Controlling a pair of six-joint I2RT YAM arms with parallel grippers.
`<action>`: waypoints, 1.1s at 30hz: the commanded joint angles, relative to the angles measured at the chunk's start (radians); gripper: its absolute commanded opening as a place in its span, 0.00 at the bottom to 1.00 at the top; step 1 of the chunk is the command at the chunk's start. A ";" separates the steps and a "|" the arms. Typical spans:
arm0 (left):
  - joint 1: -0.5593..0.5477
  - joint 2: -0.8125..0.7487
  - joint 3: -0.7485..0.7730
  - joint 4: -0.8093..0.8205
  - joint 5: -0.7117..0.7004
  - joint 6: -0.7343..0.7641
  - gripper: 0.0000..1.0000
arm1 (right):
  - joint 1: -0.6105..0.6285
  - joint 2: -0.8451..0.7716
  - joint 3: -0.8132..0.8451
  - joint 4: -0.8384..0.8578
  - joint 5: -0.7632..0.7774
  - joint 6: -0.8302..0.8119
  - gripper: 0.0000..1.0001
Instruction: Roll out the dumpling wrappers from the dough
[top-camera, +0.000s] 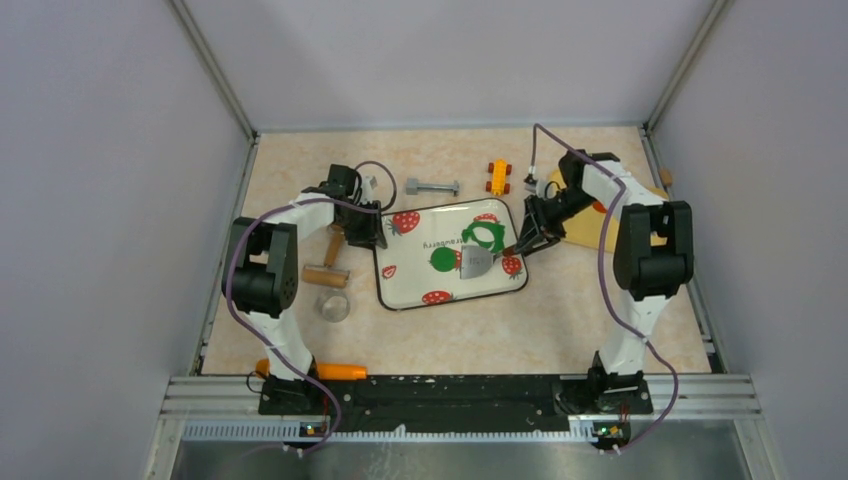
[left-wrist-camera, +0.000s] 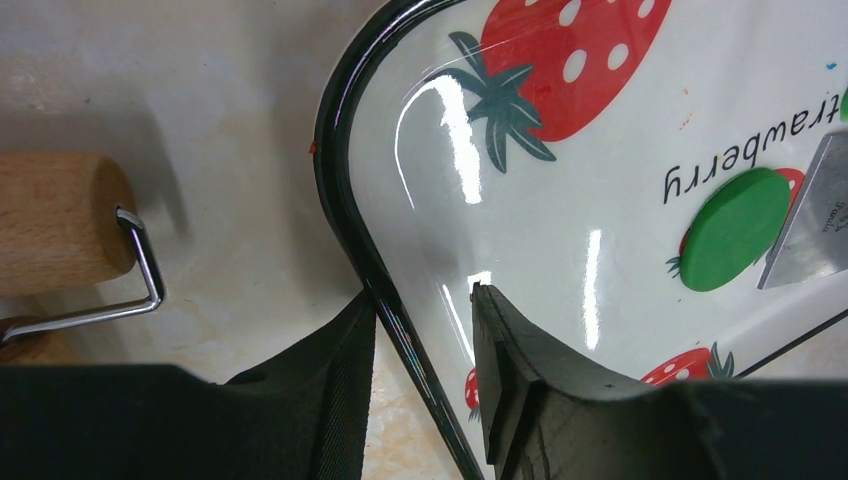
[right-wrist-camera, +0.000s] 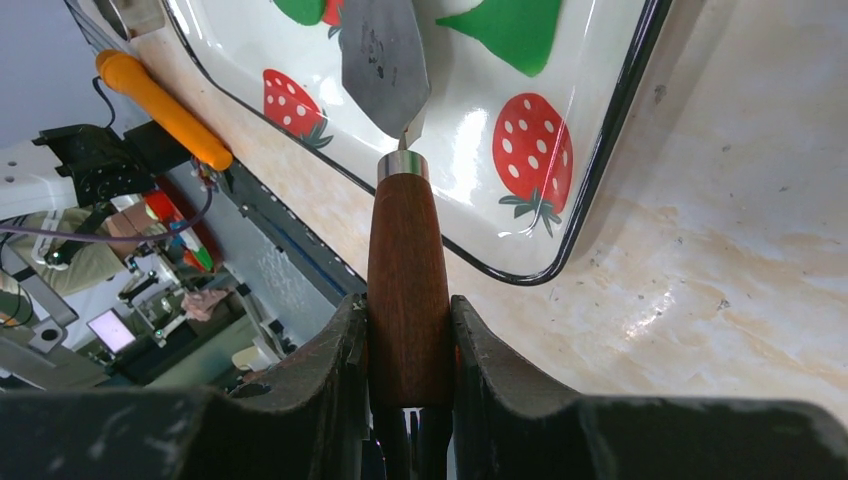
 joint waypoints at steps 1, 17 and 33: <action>-0.009 -0.016 -0.017 0.035 0.054 -0.002 0.43 | -0.009 0.031 0.042 0.032 0.035 0.023 0.00; -0.012 -0.011 -0.013 0.046 0.072 -0.001 0.45 | 0.046 0.072 0.064 0.036 0.020 0.007 0.00; -0.014 -0.011 -0.008 0.044 0.065 0.002 0.46 | 0.083 0.106 0.108 0.046 -0.022 -0.002 0.00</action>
